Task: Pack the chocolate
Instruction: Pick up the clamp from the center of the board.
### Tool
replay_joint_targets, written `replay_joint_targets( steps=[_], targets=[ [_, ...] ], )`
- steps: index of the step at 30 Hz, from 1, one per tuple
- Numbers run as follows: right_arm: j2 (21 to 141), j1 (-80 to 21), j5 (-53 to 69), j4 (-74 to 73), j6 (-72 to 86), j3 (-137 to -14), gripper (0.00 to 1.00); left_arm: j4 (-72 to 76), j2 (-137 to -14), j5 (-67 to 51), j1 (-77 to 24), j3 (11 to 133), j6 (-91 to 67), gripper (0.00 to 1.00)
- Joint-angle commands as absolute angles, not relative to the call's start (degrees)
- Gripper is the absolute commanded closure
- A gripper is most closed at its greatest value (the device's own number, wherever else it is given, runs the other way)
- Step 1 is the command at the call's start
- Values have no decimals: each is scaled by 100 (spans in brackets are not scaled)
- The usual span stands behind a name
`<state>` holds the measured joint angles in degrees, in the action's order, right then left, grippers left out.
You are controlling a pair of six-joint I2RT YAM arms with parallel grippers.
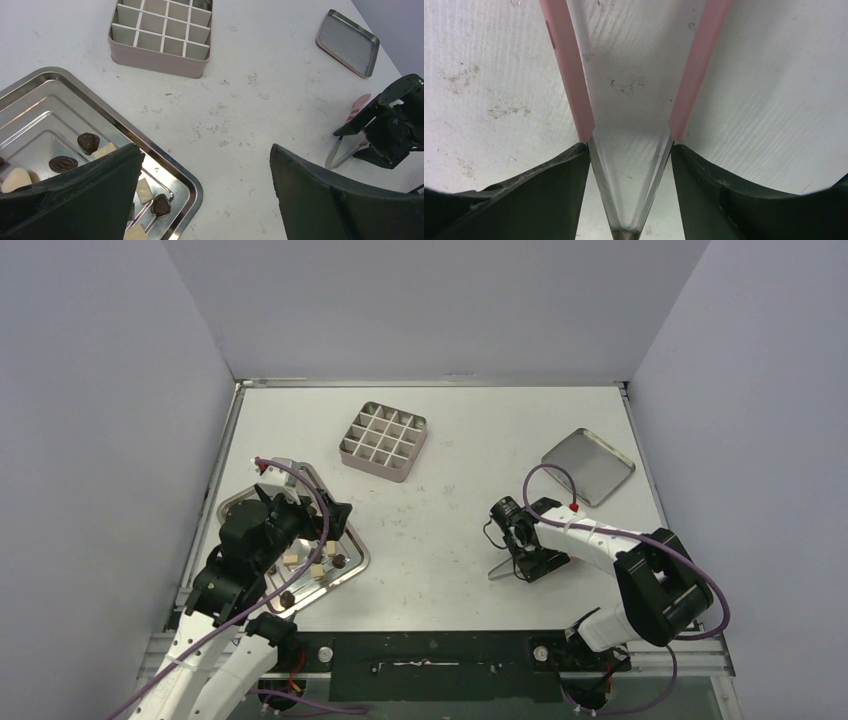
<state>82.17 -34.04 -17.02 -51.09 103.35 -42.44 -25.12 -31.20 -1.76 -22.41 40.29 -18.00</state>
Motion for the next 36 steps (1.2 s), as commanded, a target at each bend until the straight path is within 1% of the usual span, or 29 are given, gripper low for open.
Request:
replay_joint_targets(
  steps=[1, 4, 7, 12, 15, 20, 26, 30, 33, 36],
  targets=[
    [8506, -3320, -1788, -4993, 10351, -4184, 39, -2408, -3096, -123, -2268, 4047, -1802, 3],
    [8565, -3303, -1822, -4977, 10349, -4190, 40, -2410, -3101, -119, -2277, 4049, -1801, 3],
    [8593, -3298, -1885, -4987, 10321, -4216, 46, -2408, -3100, -114, -2280, 4052, -1802, 3],
    [8552, -3302, -2316, -5264, 10247, -4342, 57, -2413, -3085, -108, -2290, 4049, -1800, 3],
    [8415, -3313, -2533, -5380, 10076, -4408, 59, -2408, -3102, -97, -2294, 4051, -1794, 3],
    [8112, -3393, -2836, -5337, 9423, -4573, 59, -2408, -3126, -88, -2301, 4051, -1800, 3],
    [7625, -3788, -3196, -4946, 8012, -4849, 59, -2412, -3155, -71, -2299, 4051, -1797, 3],
    [7155, -4349, -3313, -4028, 6480, -4838, 57, -2432, -3203, -44, -2298, 4045, -1821, 3],
    [6577, -4752, -2997, -3078, 5156, -4603, 53, -2446, -3257, -44, -2294, 4076, -1873, 3],
    [6006, -5013, -2754, -2410, 4437, -4335, 51, -2435, -3307, 168, -2292, 4114, -1944, 3]
  ],
)
